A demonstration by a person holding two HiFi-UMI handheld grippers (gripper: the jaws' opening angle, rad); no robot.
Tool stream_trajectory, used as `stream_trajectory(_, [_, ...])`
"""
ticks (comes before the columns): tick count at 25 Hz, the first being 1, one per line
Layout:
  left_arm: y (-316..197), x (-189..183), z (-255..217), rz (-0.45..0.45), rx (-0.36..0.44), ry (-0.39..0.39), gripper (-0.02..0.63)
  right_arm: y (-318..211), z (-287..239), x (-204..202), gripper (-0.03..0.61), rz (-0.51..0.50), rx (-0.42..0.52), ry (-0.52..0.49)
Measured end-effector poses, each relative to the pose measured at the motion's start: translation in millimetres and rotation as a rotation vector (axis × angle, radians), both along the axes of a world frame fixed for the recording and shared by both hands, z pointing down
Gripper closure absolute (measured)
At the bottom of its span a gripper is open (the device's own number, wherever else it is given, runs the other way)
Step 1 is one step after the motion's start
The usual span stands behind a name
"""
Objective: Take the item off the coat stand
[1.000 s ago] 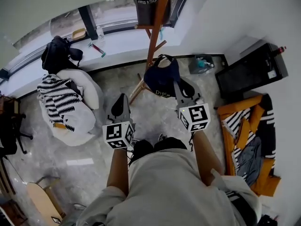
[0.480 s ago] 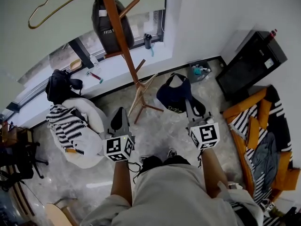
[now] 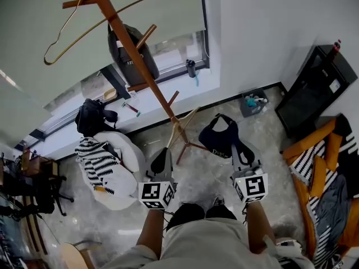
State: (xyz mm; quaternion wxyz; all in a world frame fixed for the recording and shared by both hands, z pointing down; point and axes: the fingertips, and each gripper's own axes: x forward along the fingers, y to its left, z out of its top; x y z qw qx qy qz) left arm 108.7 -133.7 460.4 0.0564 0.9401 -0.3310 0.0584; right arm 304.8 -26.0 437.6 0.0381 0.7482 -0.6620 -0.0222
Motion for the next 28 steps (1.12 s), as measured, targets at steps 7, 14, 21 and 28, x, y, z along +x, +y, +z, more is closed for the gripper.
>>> stream_trajectory(7, [11.1, 3.0, -14.6, 0.036, 0.023, 0.023, 0.604, -3.0, -4.0, -15.5, 0.551, -0.011, 0.007, 0.004])
stream_trajectory(14, [8.2, -7.0, -38.4, 0.066, 0.061, 0.069, 0.604, -8.5, -34.3, -39.8, 0.549, -0.001, 0.039, 0.051])
stream_trajectory(21, [0.3, -23.7, -49.0, 0.061, 0.096, 0.090, 0.604, -10.9, -49.1, -60.6, 0.551, 0.009, 0.053, 0.087])
stream_trajectory(28, [-2.2, -24.9, -54.5, 0.071, 0.106, 0.109, 0.604, -12.5, -55.8, -67.1, 0.549, 0.013, 0.055, 0.104])
